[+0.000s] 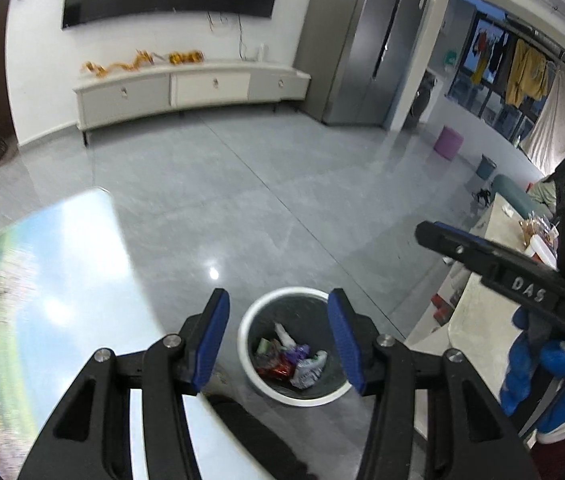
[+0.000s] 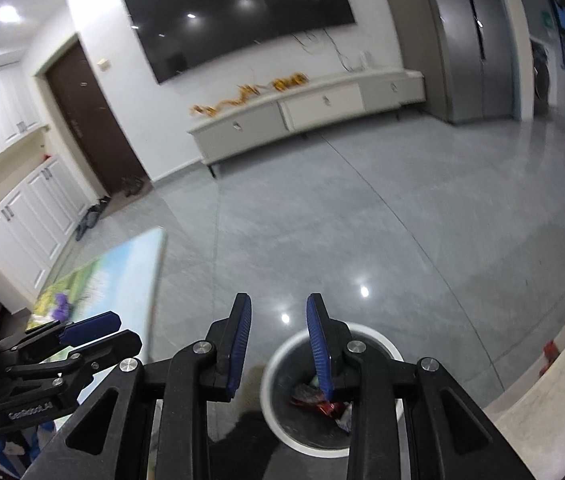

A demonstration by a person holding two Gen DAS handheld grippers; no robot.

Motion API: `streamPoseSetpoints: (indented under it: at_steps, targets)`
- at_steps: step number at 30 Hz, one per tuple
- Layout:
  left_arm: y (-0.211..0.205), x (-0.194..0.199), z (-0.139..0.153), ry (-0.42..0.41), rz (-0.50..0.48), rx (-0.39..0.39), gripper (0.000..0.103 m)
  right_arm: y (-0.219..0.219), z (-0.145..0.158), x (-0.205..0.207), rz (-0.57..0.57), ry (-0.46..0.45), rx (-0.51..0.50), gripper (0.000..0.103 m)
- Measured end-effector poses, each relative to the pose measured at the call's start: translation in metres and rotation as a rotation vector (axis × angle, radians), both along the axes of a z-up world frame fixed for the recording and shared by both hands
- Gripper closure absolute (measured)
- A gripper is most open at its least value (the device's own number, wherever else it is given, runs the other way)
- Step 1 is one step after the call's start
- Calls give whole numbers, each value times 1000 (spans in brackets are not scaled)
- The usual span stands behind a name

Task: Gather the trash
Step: 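Return both tools to the table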

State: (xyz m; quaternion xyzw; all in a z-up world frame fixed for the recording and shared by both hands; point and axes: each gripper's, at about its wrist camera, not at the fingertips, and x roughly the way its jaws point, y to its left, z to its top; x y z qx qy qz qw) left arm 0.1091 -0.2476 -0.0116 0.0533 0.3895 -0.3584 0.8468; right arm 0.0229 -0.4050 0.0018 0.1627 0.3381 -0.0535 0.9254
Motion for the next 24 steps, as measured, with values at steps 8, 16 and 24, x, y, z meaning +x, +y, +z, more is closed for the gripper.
streamPoseSetpoints:
  at_steps: [8,16,24]
  targets:
    - [100,-5,31,-80,107,-38,54,72,55,1,121,-108,-67,68]
    - [231,-3,31,-124,273,-65,54,152,82,31,242,-158,-87,68]
    - [363,8,9,-120,465,-53,48,230,69,82,370,-113,-83,68]
